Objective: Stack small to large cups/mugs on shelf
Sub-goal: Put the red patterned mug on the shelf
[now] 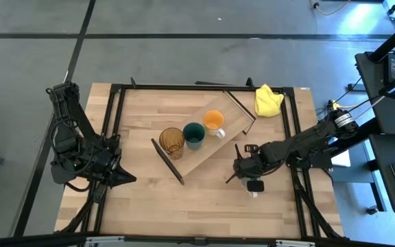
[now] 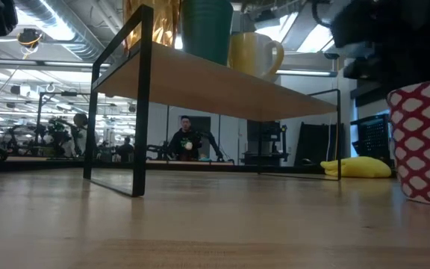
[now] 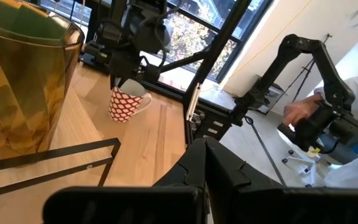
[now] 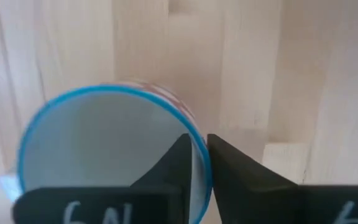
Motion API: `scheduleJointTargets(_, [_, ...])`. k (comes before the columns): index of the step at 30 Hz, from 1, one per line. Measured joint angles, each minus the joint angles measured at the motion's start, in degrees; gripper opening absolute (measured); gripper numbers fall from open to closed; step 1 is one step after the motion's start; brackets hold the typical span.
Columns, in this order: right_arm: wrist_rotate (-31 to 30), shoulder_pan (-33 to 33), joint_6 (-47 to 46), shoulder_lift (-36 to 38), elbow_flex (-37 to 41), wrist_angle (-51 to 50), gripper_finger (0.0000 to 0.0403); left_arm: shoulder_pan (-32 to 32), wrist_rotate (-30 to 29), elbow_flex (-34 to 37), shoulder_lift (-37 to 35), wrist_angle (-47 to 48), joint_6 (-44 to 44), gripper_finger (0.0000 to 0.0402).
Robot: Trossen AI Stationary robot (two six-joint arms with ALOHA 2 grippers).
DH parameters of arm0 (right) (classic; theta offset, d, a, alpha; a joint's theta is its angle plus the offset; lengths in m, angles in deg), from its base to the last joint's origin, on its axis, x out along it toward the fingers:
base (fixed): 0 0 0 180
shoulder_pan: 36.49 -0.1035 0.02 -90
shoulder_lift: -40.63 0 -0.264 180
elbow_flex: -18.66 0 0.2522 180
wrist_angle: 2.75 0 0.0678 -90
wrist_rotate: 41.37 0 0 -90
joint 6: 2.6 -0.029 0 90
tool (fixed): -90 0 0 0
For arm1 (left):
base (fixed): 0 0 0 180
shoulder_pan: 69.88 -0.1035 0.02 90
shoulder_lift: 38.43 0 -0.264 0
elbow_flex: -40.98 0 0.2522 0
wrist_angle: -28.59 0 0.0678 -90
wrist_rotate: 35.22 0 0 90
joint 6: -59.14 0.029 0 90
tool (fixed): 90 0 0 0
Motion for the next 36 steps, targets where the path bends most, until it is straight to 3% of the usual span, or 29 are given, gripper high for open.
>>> scheduleJointTargets(10, [-2.8, 0.3, -2.4, 0.0, -6.2, -1.8, 0.0107, 0.0, 0.0, 0.0, 0.0, 0.0, 0.1, 0.0])
scheduleJointTargets(18, [-9.8, 0.2, -29.2, 0.9, -12.5, -15.1, 0.0128, 0.0, 0.7, 0.0, 0.0, 1.1, 0.5, 0.0])
scheduleJointTargets(27, [-0.4, -1.7, -50.4, 2.0, -8.8, -16.7, 0.0128, 0.0, 2.5, 0.0, 0.0, 3.7, 0.6, 0.0])
scheduleJointTargets(36, [3.0, -2.7, -55.5, 5.4, 0.6, -5.3, 0.0128, 0.0, 3.8, 0.0, 0.0, 4.6, 0.6, 0.0])
